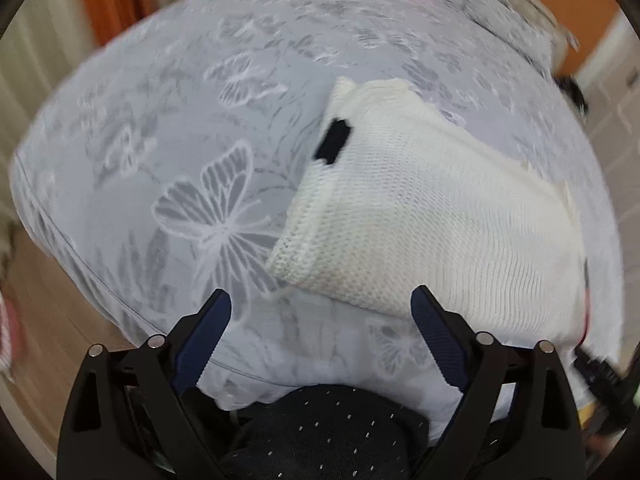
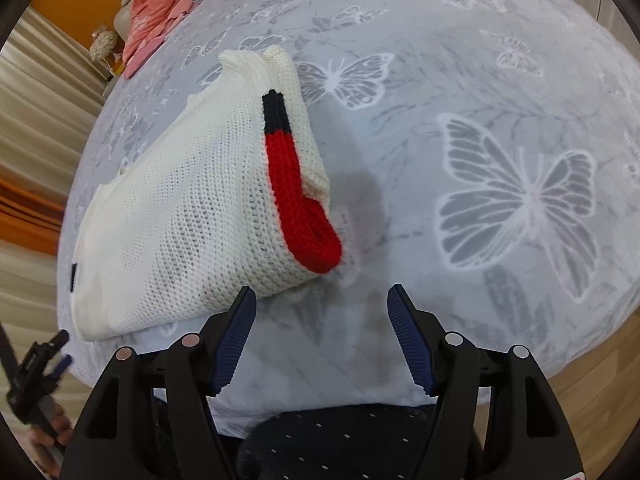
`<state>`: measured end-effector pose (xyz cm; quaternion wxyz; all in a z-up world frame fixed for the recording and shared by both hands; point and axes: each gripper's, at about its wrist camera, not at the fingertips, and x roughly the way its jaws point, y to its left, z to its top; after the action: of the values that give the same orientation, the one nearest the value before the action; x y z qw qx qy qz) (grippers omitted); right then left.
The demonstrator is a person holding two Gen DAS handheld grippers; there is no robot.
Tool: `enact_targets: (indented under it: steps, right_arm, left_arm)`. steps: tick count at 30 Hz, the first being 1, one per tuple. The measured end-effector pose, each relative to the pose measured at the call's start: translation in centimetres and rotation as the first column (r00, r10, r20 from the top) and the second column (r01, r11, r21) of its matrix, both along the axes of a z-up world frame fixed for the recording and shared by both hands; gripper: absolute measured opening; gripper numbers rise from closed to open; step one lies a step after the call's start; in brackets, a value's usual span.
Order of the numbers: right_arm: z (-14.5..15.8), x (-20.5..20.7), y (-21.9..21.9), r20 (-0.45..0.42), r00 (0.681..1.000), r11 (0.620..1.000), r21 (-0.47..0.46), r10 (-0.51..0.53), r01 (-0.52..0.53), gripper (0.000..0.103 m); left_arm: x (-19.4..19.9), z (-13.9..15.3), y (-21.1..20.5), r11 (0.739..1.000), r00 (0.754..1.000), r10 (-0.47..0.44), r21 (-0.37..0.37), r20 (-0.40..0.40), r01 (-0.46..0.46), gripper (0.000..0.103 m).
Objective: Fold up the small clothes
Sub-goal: 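Grasp the folded sweater edge with both grippers and fold it over again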
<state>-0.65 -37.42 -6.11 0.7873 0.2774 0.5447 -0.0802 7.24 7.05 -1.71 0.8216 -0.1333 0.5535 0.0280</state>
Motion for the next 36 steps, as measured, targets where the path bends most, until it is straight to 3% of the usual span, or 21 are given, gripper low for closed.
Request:
enact_targets:
  steps: [5,9,10,11,12,13,15,18,21,24,26,29,32,34,35,36]
  right_arm:
    - [-1.2,1.7,-0.2,-0.012,1.0,0.997,0.071,-0.026,0.027,0.069]
    - [-1.9,3.0,-0.2,0.003,0.999,0.988,0.145,-0.054,0.053,0.066]
    - [-2.0,3.4,-0.1,0.009,0.999,0.984,0.173,-0.051,0.048,0.048]
    - [-2.0,3.8,0.1,0.004,0.999,0.984,0.174,-0.037,0.036,0.03]
    - [-1.8,4.2,0.3,-0.009,1.0,0.987,0.159,-0.016,0.017,0.013]
    - [-0.7,4.6,0.6,-0.002,1.0,0.993,0.121,0.005,-0.005,0.012]
    - [1.7,4.7,0.6,0.034,0.999,0.997,0.066,0.033,-0.035,0.011]
    - [6.2,3.5,-0.1,0.087,0.993,0.996,-0.024,0.085,-0.083,0.01]
    - [7.7,0.7,-0.9,0.052,0.992,0.989,-0.101,0.118,-0.112,0.01]
    - [5.9,-2.4,-2.0,-0.009,0.995,0.991,-0.08,0.103,-0.103,0.01]
    - [2.2,-4.4,-1.9,-0.096,0.99,0.991,-0.065,0.107,-0.114,0.01]
    - [-0.8,-5.6,-1.9,-0.147,0.985,0.995,-0.018,0.094,-0.097,0.014]
    - [1.0,-5.3,-2.3,-0.131,0.989,0.997,-0.034,0.063,-0.068,0.025]
    - [3.7,-4.5,-2.5,-0.102,0.992,0.989,-0.119,0.074,-0.086,0.039]
    - [4.6,-4.2,-2.6,-0.081,0.994,0.985,-0.144,0.079,-0.09,0.045]
    - [5.7,-3.6,-2.9,-0.052,0.995,0.982,-0.165,0.082,-0.09,0.057]
  left_arm:
    - [1.6,-2.8,3.3,0.974,0.984,0.161,-0.149,-0.082,-0.172,0.089]
    - [2.8,-4.3,3.8,0.955,0.976,0.185,-0.211,-0.116,-0.207,0.086]
    - [3.1,-4.8,3.7,0.951,0.973,0.182,-0.225,-0.139,-0.21,0.077]
    - [3.5,-5.4,3.5,0.946,0.973,0.16,-0.256,-0.169,-0.2,0.042]
    - [3.6,-5.9,3.2,0.938,0.97,0.139,-0.286,-0.2,-0.193,0.018]
    - [3.6,-5.9,3.2,0.926,0.963,0.145,-0.311,-0.227,-0.213,0.017]
    - [3.4,-4.3,3.3,0.924,0.969,0.15,-0.32,-0.197,-0.209,0.013]
    - [2.5,-0.9,3.5,0.936,0.984,0.109,-0.318,-0.143,-0.15,0.012]
    - [0.6,0.1,4.8,0.937,0.981,0.092,-0.317,-0.173,-0.144,0.012]
    - [-1.8,-1.3,5.3,0.932,0.97,0.076,-0.329,-0.232,-0.151,0.012]
    - [-3.7,-3.6,4.7,0.947,0.958,0.051,-0.291,-0.283,-0.137,0.012]
    - [-4.6,-5.5,4.3,0.95,0.948,0.067,-0.271,-0.312,-0.156,0.014]
    - [-3.9,-3.8,3.8,0.962,0.957,0.056,-0.242,-0.286,-0.128,0.022]
    - [-3.4,-1.4,3.7,0.978,0.972,0.027,-0.194,-0.232,-0.074,0.039]
    - [-3.4,-0.2,3.8,0.984,0.981,0.023,-0.168,-0.194,-0.056,0.052]
    - [-3.0,1.2,3.7,0.989,0.988,0.02,-0.139,-0.15,-0.041,0.062]
